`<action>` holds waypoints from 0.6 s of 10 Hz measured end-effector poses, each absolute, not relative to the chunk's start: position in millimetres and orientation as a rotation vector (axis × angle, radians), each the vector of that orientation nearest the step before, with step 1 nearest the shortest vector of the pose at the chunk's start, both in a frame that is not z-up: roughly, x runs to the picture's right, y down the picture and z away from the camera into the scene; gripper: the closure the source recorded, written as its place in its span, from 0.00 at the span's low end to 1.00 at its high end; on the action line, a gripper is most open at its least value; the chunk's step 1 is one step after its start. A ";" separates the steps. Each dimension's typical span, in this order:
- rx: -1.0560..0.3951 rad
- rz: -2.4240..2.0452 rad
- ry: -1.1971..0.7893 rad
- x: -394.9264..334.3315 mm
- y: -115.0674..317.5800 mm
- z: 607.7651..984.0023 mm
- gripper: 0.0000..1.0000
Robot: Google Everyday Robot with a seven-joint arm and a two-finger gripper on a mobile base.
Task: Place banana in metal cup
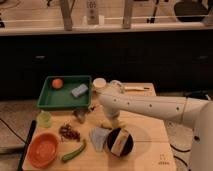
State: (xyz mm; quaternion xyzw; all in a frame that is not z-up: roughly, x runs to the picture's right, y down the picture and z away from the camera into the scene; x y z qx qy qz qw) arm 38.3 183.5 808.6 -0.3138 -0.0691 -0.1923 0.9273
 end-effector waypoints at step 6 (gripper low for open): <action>-0.662 -0.388 -0.156 37.3 184.8 822.3 0.20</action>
